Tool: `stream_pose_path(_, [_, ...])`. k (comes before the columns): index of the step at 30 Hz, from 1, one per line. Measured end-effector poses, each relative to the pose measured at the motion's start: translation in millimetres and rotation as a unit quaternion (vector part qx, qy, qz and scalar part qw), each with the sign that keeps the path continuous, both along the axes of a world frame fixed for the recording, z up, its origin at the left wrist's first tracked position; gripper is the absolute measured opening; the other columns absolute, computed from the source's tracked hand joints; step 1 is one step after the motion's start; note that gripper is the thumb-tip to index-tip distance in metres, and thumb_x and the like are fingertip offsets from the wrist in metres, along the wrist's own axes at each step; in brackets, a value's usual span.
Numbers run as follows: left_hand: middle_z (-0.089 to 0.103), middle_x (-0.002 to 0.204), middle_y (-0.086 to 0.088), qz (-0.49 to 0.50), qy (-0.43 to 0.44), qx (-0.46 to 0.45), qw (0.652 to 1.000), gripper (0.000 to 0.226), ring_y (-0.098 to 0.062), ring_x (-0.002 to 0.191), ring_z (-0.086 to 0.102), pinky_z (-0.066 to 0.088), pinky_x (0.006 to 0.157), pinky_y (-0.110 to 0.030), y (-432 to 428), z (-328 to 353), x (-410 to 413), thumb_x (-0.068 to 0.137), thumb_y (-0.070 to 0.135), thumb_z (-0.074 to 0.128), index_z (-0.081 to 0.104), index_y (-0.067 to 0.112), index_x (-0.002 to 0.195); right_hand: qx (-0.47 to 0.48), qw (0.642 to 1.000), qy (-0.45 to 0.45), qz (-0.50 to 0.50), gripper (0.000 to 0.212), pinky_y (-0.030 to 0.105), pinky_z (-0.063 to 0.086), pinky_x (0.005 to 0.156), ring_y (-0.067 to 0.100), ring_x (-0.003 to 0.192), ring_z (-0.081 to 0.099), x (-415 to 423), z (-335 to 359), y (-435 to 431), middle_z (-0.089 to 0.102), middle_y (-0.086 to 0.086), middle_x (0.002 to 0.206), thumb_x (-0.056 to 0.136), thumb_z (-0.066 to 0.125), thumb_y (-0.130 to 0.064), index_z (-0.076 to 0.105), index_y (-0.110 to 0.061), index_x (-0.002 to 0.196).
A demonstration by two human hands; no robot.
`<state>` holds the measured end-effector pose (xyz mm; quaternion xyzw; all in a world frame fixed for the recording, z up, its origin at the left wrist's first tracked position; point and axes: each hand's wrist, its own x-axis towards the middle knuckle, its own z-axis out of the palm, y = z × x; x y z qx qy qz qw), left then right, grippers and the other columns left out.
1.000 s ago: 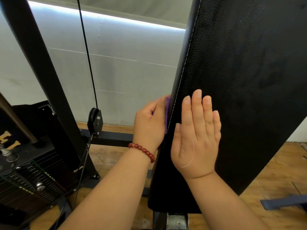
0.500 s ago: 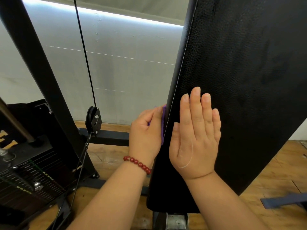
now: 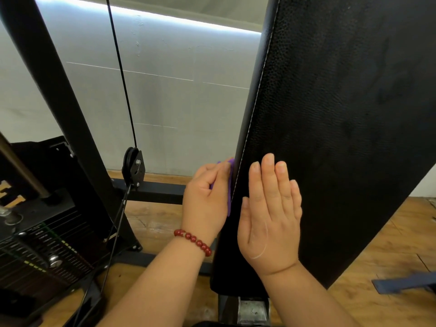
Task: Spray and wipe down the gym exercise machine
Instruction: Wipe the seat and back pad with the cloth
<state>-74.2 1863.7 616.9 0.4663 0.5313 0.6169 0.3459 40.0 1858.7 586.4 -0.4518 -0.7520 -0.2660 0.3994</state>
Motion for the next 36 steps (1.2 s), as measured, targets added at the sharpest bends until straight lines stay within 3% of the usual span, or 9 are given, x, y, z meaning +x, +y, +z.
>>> stream_pose_path(2, [0.065,0.086,0.007,-0.005,0.012,-0.01,1.0,0.026,0.0,0.085,0.062,0.044,0.073,-0.008,-6,-5,-3,0.098,0.031,0.05,0.071,0.033,0.082,-0.012,1.0,0.002,0.002,0.055,0.036,0.006,0.123,0.018,0.151,0.007,0,-8,-4,-0.002,-0.003,0.164,0.104,0.023,-0.025,0.006,-0.018,0.157])
stream_pose_path(5, [0.062,0.072,0.001,0.021,0.03,0.042,0.998,0.04,-0.004,0.084,0.062,0.042,0.077,-0.009,-7,12,-3,0.1,0.031,0.049,0.073,0.013,0.072,-0.02,1.0,0.015,0.0,0.056,0.036,0.005,0.123,0.017,0.151,0.006,-1,-11,-4,-0.002,-0.004,0.164,0.104,0.022,-0.025,0.006,-0.019,0.157])
stream_pose_path(9, [0.066,0.092,-0.002,0.057,0.004,0.101,0.993,0.022,0.008,0.092,0.06,0.039,0.078,-0.003,1,37,6,0.1,0.03,0.048,0.07,0.033,0.1,-0.03,0.999,0.009,0.008,0.056,0.035,0.003,0.122,0.016,0.151,0.004,0,-10,-3,-0.005,-0.005,0.164,0.104,0.019,-0.026,0.004,-0.019,0.157])
stream_pose_path(12, [0.062,0.1,0.003,0.052,0.02,0.099,0.994,0.032,0.008,0.087,0.058,0.041,0.075,-0.004,-5,18,9,0.096,0.035,0.045,0.068,0.024,0.117,-0.033,0.999,0.011,0.011,0.057,0.036,0.003,0.122,0.016,0.151,0.004,0,-9,-4,-0.005,-0.005,0.164,0.103,0.021,-0.025,0.004,-0.018,0.157])
stream_pose_path(16, [0.061,0.098,0.004,0.034,0.04,0.066,0.996,0.044,0.002,0.086,0.059,0.044,0.075,-0.008,-12,-9,3,0.093,0.043,0.045,0.071,0.015,0.115,-0.034,0.999,0.016,0.005,0.058,0.036,0.004,0.122,0.016,0.151,0.004,-1,-10,-4,-0.005,-0.005,0.164,0.101,0.027,-0.023,0.009,-0.015,0.155])
stream_pose_path(21, [0.064,0.097,-0.006,0.058,0.05,0.103,0.992,0.02,0.014,0.092,0.055,0.037,0.079,-0.001,-4,11,2,0.1,0.024,0.049,0.066,0.028,0.11,-0.028,1.0,0.009,0.005,0.059,0.036,0.003,0.122,0.016,0.151,0.003,0,-11,-3,-0.006,-0.005,0.164,0.101,0.025,-0.023,0.004,-0.018,0.157])
stream_pose_path(27, [0.059,0.099,0.005,0.052,0.038,0.083,0.994,0.037,0.004,0.084,0.058,0.044,0.073,-0.007,-11,-16,9,0.093,0.037,0.044,0.067,0.02,0.117,-0.019,1.0,0.013,-0.002,0.054,0.037,0.005,0.122,0.016,0.151,0.005,-1,-13,-2,-0.004,-0.004,0.164,0.103,0.022,-0.024,0.009,-0.014,0.155])
stream_pose_path(32, [0.062,0.097,0.002,0.065,0.022,0.1,0.993,0.02,0.007,0.089,0.059,0.042,0.077,-0.005,-12,-3,7,0.099,0.024,0.051,0.068,0.027,0.108,-0.015,1.0,0.01,0.002,0.055,0.037,0.004,0.122,0.016,0.151,0.004,-1,-14,-2,-0.005,-0.005,0.164,0.104,0.02,-0.025,0.004,-0.017,0.156])
stream_pose_path(36, [0.058,0.102,0.009,0.077,0.048,0.123,0.988,0.025,0.004,0.088,0.059,0.043,0.075,-0.006,-9,-11,11,0.098,0.035,0.05,0.06,0.03,0.12,-0.009,1.0,0.009,-0.001,0.053,0.037,0.005,0.122,0.017,0.151,0.004,-1,-15,-2,-0.005,-0.004,0.164,0.104,0.02,-0.024,0.008,-0.014,0.155])
